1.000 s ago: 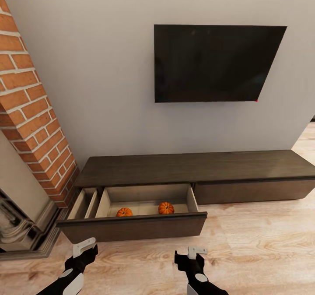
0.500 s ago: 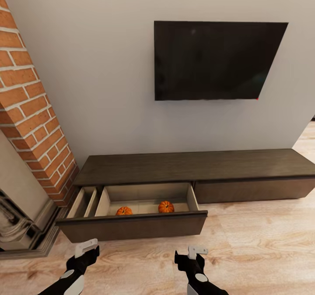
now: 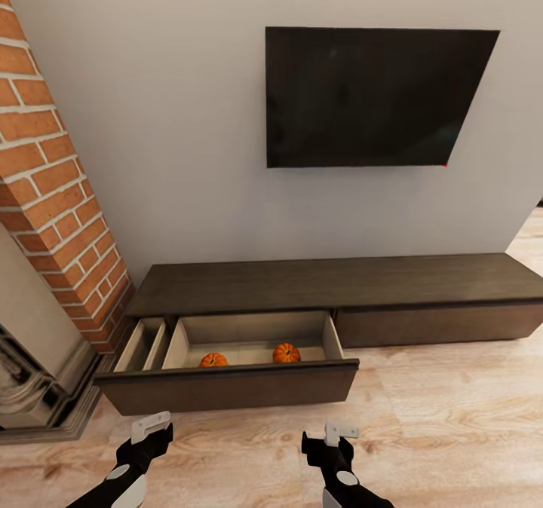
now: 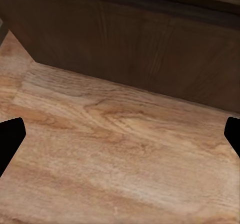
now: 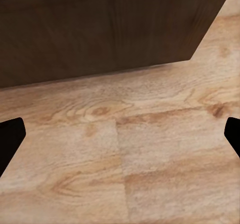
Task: Place each of the two pumpkins and all three candles from the living room inside a cabinet in the living room (use any cabinet), then make sure every cabinet is closed, and position the cauldron so it is next to a table in the living room.
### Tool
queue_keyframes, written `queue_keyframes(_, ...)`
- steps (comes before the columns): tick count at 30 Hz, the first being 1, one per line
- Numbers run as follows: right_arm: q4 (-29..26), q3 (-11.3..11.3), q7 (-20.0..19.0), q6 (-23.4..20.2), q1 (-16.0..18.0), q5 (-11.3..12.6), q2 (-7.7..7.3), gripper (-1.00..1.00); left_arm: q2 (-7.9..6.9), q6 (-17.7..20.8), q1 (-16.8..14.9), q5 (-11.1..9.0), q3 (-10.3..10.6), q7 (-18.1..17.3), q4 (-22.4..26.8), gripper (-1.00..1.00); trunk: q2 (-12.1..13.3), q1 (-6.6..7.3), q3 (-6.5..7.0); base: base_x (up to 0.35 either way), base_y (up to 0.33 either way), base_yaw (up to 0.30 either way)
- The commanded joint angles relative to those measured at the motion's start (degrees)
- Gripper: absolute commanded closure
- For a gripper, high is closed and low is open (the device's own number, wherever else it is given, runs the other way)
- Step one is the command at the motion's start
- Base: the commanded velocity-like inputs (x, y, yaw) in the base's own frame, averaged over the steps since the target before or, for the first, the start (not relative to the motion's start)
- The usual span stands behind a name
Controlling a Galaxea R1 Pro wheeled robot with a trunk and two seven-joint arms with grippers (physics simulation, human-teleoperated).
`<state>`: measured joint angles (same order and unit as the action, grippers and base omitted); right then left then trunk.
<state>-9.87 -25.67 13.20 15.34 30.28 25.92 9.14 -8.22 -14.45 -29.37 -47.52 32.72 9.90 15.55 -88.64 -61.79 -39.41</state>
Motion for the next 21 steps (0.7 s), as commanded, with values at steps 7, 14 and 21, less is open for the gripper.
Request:
queue_keyframes(7, 0.03, -0.52, 0.25, 0.45, 0.04, 0.36, 0.00, -1.00, -0.05, -0.14, -0.04, -0.29, 0.49, 0.45, 0.15, -1.00, -2.85, -1.54, -1.31, 0.000, 0.000, 0.000)
queue_keyframes(14, 0.55, -0.45, 0.10, 8.87, 0.04, 0.71, 0.06, -1.00, 0.31, -0.17, -0.01, -0.29, 0.44, 0.47, 0.21, -1.00, -5.65, -3.08, -2.57, 0.000, 0.000, 0.000)
queue_keyframes(21, 0.89, -0.44, -0.26, 14.12, 0.04, 0.95, 0.06, -1.00, 0.39, -0.19, -0.04, -0.29, 0.44, 0.47, 0.18, -1.00, -8.46, -4.61, -3.82, 0.000, 0.000, 0.000)
